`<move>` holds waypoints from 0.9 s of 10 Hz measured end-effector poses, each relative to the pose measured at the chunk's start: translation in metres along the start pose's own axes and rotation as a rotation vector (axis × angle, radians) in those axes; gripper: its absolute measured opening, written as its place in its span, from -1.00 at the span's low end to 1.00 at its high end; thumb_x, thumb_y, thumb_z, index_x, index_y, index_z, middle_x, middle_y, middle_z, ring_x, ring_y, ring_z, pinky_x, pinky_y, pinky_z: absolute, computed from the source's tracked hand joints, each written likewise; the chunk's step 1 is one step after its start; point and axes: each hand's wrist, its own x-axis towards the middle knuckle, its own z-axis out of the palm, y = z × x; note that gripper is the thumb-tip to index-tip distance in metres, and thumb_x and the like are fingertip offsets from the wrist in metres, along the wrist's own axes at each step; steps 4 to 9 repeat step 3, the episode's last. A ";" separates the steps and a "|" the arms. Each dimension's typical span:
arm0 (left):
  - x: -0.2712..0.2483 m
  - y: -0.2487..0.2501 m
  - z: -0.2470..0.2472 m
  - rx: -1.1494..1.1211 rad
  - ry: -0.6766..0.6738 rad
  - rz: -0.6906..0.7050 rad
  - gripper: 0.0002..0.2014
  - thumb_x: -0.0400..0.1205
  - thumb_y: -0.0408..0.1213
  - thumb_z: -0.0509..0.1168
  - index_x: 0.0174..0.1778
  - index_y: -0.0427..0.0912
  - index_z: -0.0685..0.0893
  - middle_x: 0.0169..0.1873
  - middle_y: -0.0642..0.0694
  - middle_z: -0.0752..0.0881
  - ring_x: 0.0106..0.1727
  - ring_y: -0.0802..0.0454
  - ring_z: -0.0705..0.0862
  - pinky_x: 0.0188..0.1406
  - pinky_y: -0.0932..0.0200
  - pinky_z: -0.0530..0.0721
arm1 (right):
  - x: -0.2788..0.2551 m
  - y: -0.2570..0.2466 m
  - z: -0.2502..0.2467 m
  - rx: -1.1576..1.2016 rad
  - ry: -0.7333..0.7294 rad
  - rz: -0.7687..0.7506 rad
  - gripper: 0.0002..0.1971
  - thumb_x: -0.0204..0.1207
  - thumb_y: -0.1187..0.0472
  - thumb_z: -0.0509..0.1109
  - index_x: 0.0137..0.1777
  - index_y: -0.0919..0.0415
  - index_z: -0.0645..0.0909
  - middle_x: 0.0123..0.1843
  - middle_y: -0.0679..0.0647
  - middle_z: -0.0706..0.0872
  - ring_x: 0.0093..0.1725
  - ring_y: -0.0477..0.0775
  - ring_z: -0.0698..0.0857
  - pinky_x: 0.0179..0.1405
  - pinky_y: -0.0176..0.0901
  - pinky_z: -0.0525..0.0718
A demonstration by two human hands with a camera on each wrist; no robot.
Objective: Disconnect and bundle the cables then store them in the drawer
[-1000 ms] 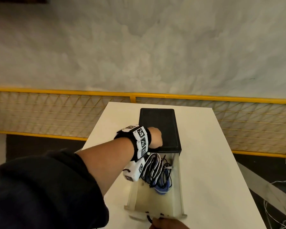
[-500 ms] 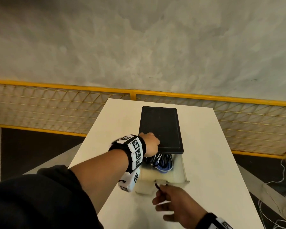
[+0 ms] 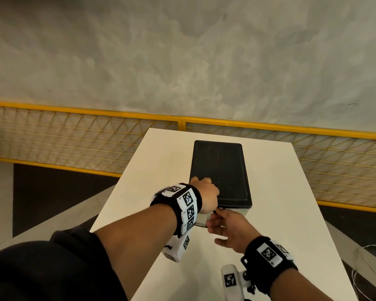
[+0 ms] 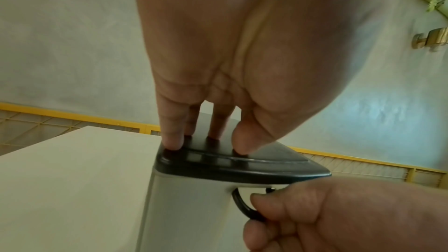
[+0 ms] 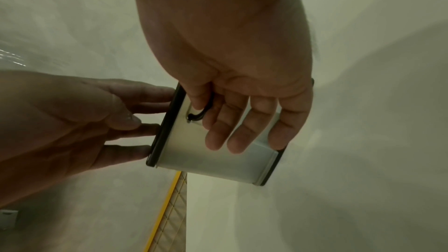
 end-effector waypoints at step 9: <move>0.003 -0.020 0.015 -0.332 0.106 0.025 -0.42 0.71 -0.27 0.05 0.70 0.09 0.19 0.75 -0.11 0.00 0.71 -0.28 0.04 0.66 -0.03 0.09 | -0.025 0.017 -0.022 -0.112 -0.051 -0.062 -0.65 0.61 -0.11 0.31 0.15 0.13 0.70 -0.01 0.05 0.88 0.03 0.13 0.79 0.09 0.09 0.62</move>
